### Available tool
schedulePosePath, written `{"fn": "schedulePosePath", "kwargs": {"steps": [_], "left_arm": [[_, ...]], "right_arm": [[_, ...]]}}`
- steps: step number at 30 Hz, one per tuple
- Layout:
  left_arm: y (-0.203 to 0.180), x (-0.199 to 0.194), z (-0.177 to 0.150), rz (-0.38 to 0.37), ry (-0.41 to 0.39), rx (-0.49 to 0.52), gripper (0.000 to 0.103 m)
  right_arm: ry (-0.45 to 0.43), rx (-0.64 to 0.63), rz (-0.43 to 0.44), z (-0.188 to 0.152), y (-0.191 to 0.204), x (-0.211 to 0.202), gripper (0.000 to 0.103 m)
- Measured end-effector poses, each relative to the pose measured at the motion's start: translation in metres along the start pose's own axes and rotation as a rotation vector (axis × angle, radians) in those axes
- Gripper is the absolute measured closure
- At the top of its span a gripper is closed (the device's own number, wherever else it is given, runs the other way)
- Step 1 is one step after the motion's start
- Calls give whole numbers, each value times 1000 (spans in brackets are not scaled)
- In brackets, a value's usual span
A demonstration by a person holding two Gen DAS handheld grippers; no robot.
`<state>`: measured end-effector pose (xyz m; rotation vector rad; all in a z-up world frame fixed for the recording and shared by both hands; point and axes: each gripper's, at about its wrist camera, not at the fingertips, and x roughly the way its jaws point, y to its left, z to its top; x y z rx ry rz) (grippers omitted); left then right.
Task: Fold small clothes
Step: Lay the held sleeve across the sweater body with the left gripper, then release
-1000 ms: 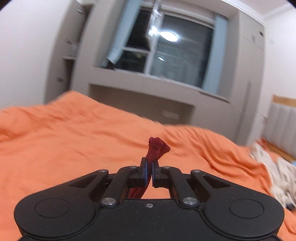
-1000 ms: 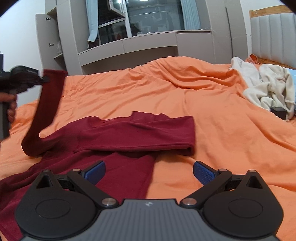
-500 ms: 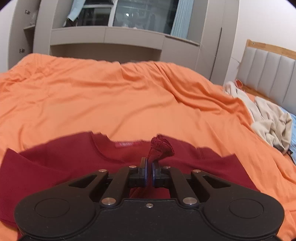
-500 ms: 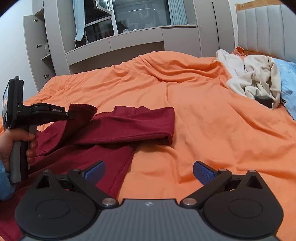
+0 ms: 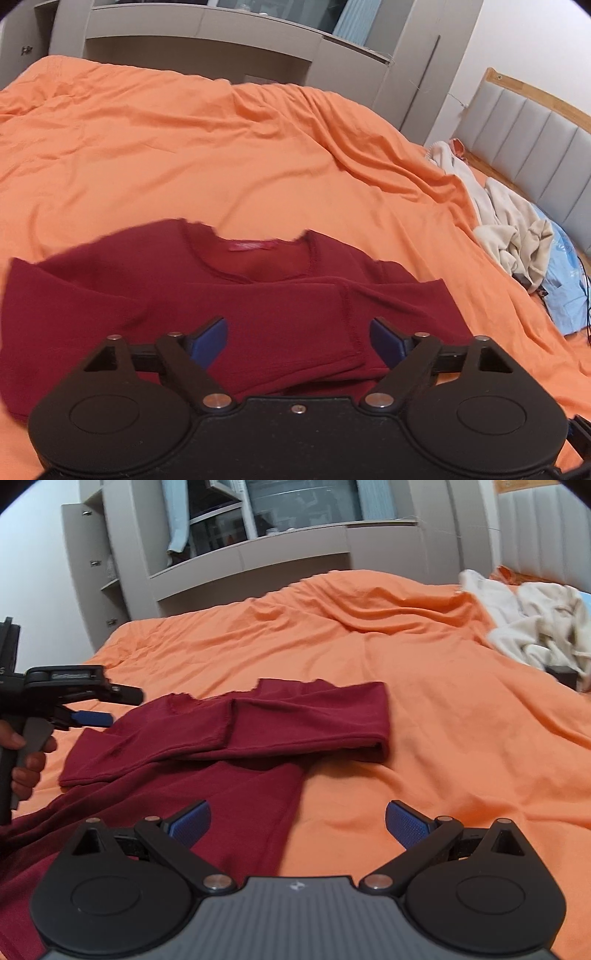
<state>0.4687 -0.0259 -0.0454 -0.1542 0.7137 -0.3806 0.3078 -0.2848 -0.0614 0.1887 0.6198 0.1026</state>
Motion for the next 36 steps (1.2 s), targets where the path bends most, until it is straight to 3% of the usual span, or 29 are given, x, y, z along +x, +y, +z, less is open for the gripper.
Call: {"fn": "schedulePosePath", "kwargs": {"steps": [8, 11, 15, 19, 22, 24, 26, 29, 32, 36], "left_arm": [[100, -57, 20, 239, -51, -88, 7], [140, -67, 23, 289, -64, -146, 6], [184, -64, 19, 281, -48, -218, 6], [214, -46, 18, 173, -8, -338, 10], [225, -32, 18, 144, 13, -369, 23], [226, -23, 18, 129, 18, -368, 39], [224, -17, 20, 101, 25, -359, 91], [216, -21, 25, 143, -29, -303, 97], [205, -32, 30, 199, -111, -222, 97], [208, -23, 30, 248, -69, -231, 96]], "right_arm": [[-1, -41, 97, 31, 17, 44, 6], [16, -20, 133, 41, 25, 68, 12], [31, 3, 168, 55, 35, 100, 21], [55, 30, 175, 63, 44, 131, 36], [71, 30, 151, 66, 47, 152, 54], [85, 40, 152, 66, 48, 163, 68], [91, 39, 156, 65, 50, 169, 89], [68, 11, 156, 64, 58, 169, 98], [48, -46, 155, 64, 68, 167, 99], [56, -87, 129, 62, 78, 173, 99]]}}
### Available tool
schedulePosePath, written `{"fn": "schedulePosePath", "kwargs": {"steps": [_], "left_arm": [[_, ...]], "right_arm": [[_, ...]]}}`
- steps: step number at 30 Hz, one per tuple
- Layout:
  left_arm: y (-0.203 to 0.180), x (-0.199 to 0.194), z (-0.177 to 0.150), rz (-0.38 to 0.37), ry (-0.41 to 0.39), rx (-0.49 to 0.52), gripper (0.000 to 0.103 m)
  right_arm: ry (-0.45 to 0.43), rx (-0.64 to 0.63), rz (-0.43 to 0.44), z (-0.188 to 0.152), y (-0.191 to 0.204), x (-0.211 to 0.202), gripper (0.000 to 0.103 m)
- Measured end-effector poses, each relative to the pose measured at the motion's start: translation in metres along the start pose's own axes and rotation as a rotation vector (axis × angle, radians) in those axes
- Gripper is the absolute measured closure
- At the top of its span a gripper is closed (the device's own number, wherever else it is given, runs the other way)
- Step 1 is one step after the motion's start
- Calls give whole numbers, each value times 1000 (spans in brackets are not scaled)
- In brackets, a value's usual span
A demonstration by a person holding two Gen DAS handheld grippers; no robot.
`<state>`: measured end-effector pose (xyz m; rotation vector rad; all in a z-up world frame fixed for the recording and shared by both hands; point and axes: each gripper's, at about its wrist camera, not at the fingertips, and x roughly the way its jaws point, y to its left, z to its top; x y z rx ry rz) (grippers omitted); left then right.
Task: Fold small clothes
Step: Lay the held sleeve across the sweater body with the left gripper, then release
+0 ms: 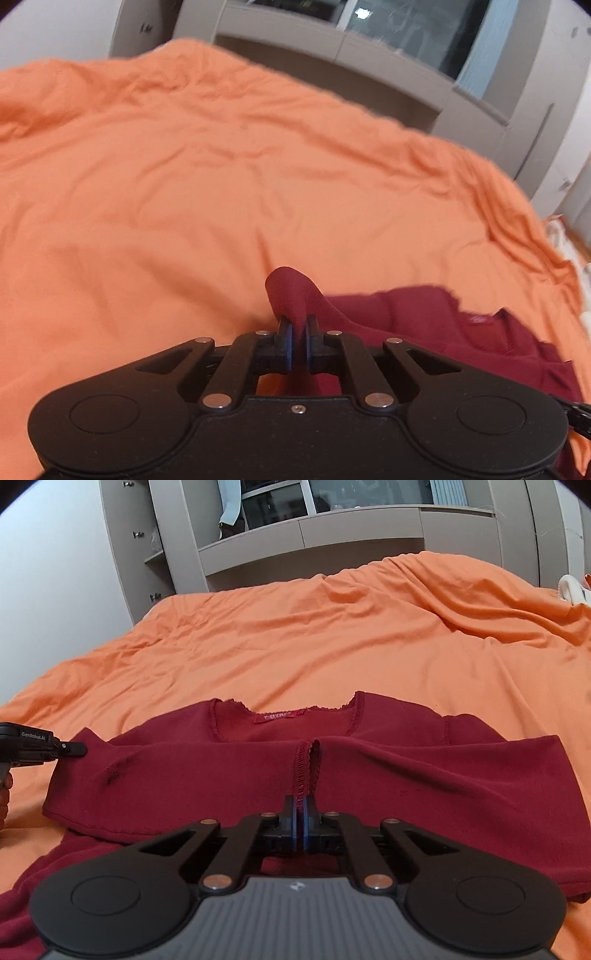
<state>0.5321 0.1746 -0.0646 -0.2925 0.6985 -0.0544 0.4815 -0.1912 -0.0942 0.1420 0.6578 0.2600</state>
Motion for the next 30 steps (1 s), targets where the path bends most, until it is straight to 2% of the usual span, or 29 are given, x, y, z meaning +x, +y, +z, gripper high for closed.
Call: {"fn": "schedulePosePath", "kwargs": {"steps": [3, 6, 8, 10, 12, 14, 17, 20, 25, 30], "left_arm": [[4, 9, -2, 21, 39, -39, 87], [11, 4, -1, 19, 60, -74, 71], [15, -5, -1, 20, 59, -88, 43], [13, -19, -1, 31, 49, -92, 28], [10, -35, -4, 29, 41, -65, 22], [6, -53, -9, 25, 44, -35, 13], [-3, -85, -20, 9, 31, 3, 4], [-14, -118, -36, -22, 24, 40, 1], [-32, -171, -71, -57, 19, 119, 1], [-44, -212, -107, -88, 34, 176, 1]], "right_arm": [[3, -8, -2, 0, 1, -2, 98], [3, -8, -1, 1, -1, -13, 86], [0, -10, 0, 0, -3, -25, 56], [-12, -19, 10, -3, -4, -42, 45], [-12, -29, 20, -8, -5, -60, 35], [-14, -38, 25, -16, -6, -81, 20], [-20, -57, 28, -31, -5, -115, 7], [-27, -64, 29, -49, -5, -149, 0], [-20, -46, 6, -79, -4, -198, 0], [9, 31, 8, -112, -10, -235, 1]]}}
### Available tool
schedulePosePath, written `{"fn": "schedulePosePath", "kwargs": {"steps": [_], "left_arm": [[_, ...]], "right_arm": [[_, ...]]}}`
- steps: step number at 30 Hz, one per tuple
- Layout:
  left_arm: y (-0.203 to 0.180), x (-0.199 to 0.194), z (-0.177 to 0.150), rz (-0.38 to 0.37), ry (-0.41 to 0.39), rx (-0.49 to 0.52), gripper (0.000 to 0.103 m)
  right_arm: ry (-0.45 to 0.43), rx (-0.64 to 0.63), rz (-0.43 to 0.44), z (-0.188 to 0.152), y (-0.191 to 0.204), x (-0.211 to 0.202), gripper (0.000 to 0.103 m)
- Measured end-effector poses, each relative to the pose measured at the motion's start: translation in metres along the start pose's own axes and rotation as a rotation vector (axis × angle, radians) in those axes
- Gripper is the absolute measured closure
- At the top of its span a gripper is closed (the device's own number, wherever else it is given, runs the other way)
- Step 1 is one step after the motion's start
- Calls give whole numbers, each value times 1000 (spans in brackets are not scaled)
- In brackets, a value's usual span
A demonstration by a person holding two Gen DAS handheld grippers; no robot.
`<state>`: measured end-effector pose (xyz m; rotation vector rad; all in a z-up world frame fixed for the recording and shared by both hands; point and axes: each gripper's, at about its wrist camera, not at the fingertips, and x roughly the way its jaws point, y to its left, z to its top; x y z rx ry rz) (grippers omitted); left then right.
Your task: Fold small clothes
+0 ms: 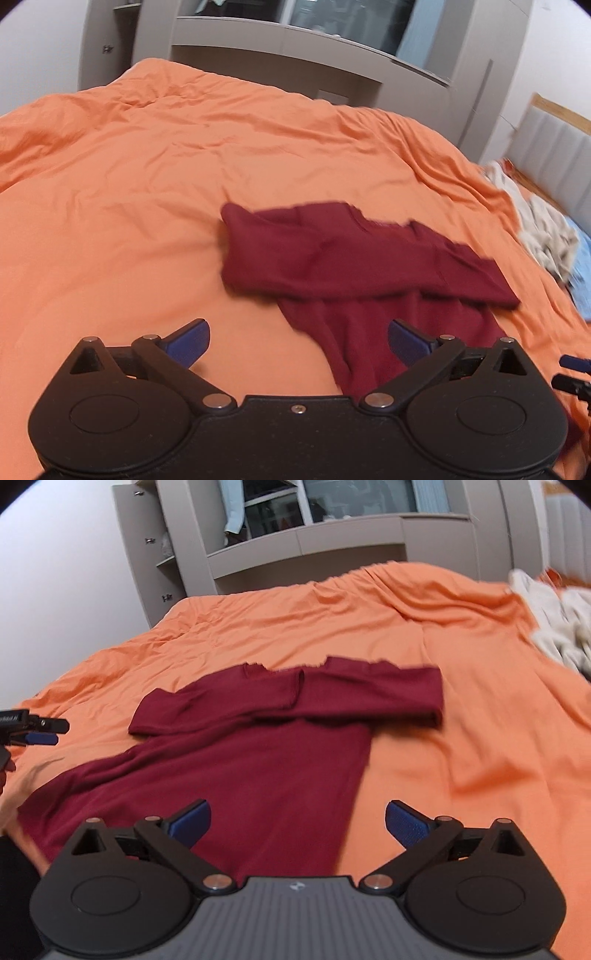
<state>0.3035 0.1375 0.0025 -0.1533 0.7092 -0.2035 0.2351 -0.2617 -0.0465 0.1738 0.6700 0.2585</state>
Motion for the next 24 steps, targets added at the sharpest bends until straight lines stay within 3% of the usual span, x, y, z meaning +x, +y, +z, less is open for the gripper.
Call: {"fn": "schedulePosePath", "kwargs": {"steps": [2, 10, 12, 14, 24], "left_arm": [[-5, -13, -14, -6, 7, 12, 1], [-13, -39, -48, -5, 74, 13, 1], [-12, -41, -50, -8, 88, -9, 1], [-14, -45, -53, -9, 91, -19, 1], [-34, -69, -57, -4, 61, -3, 1]], "right_arm": [[15, 37, -9, -13, -2, -12, 11], [44, 131, -3, -44, -4, -33, 31], [44, 147, -4, -47, -2, -34, 42], [46, 143, -6, -49, 1, -35, 93], [-140, 87, -58, -23, -5, -100, 97]]}}
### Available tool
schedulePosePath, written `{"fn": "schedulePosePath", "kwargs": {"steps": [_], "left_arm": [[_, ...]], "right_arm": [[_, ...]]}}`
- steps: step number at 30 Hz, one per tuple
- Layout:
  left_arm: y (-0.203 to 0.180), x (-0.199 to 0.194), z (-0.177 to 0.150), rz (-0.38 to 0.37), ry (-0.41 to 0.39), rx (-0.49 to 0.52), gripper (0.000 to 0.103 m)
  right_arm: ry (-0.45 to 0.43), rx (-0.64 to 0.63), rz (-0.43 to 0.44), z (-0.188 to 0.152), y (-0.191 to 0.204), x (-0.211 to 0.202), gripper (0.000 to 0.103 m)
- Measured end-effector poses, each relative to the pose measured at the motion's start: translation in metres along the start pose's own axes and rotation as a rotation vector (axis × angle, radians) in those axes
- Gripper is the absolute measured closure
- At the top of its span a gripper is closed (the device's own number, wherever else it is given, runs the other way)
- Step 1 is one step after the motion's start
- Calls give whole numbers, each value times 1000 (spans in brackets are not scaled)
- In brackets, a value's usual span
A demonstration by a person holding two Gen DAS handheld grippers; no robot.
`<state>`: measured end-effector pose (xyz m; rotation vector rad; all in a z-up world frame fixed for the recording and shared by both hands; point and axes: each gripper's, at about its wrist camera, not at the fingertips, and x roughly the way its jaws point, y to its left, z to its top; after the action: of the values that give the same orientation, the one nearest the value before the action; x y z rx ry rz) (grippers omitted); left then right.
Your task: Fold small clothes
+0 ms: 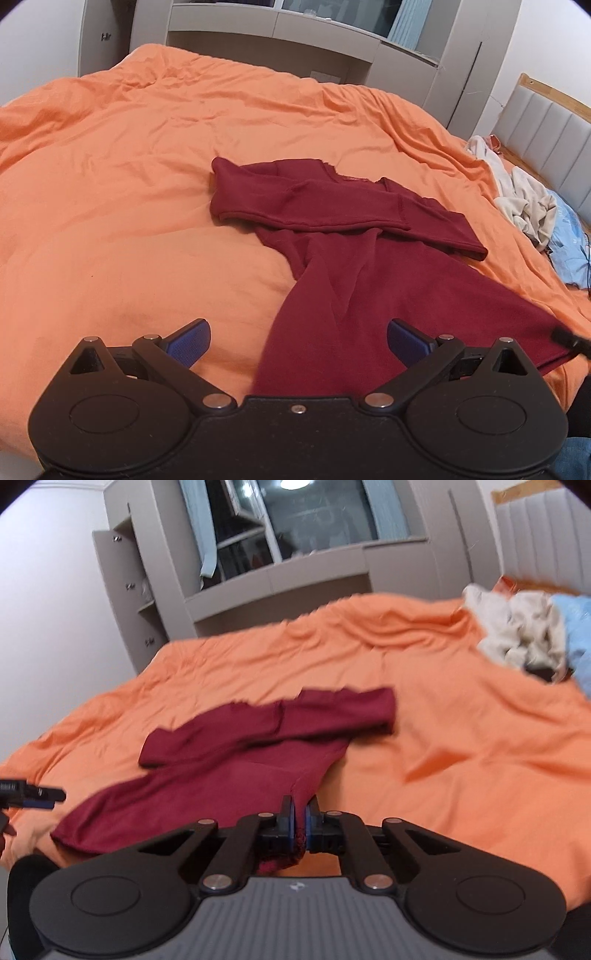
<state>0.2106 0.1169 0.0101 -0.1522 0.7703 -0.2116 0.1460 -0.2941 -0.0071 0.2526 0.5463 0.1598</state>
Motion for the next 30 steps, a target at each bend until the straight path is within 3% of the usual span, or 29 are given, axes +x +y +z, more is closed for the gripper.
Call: {"fn": "schedulePosePath", "kwargs": {"steps": [10, 16, 18, 20, 22, 26, 30], "left_arm": [[-24, -15, -10, -5, -21, 31, 1], [-43, -21, -16, -16, -57, 126, 1], [-52, -19, -19, -31, -59, 156, 1], [-58, -16, -22, -51, -50, 175, 1], [-66, -11, -24, -67, -38, 192, 1], [-79, -3, -30, -73, -29, 238, 1], [-93, 0, -38, -84, -31, 297, 1]], "right_arm": [[72, 5, -77, -14, -23, 2, 97], [105, -36, -68, -22, -23, 8, 92], [107, -101, -90, -24, -18, 8, 86], [100, -167, -101, -26, -11, 5, 58], [86, -236, -104, -27, -5, 1, 41], [70, -477, -99, -36, 18, -9, 23], [93, -707, -98, -54, 41, -11, 22]]}}
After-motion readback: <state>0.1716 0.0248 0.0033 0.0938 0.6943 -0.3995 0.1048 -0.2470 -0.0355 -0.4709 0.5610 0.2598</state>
